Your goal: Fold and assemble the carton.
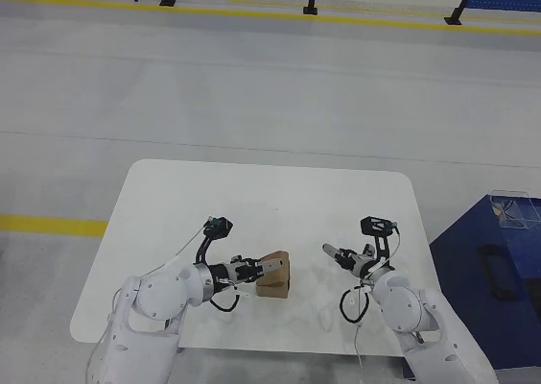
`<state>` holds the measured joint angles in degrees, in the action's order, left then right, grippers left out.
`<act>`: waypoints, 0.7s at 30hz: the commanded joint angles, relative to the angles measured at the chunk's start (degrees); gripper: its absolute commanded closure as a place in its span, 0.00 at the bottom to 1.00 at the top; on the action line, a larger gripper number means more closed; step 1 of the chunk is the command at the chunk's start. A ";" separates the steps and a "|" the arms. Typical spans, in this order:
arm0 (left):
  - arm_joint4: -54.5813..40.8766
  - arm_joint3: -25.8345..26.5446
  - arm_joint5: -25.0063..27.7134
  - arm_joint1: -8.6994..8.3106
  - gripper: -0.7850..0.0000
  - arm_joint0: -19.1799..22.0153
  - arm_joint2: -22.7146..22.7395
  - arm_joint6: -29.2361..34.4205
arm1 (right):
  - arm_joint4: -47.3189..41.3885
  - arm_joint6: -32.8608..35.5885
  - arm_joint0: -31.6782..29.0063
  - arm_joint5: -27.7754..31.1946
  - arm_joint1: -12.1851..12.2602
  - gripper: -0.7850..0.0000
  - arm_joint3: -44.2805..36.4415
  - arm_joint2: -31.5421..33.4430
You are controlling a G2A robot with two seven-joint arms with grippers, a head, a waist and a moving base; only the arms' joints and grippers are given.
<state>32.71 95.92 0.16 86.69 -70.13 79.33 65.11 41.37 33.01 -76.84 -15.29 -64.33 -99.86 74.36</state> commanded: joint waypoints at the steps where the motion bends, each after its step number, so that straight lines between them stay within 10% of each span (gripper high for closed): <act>1: 0.79 0.16 -0.06 0.02 0.00 -0.21 -0.09 -2.47 | 0.06 -0.03 0.00 0.11 0.01 0.00 0.06 -0.01; 21: 0.79 -11.10 0.88 -1.48 0.00 3.98 2.17 -4.94 | 2.36 -3.85 -1.47 -0.06 -1.15 0.00 -2.36 -6.11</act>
<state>33.62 86.49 1.15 85.30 -66.92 81.60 60.28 43.28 29.10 -78.73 -14.99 -65.31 -102.51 69.31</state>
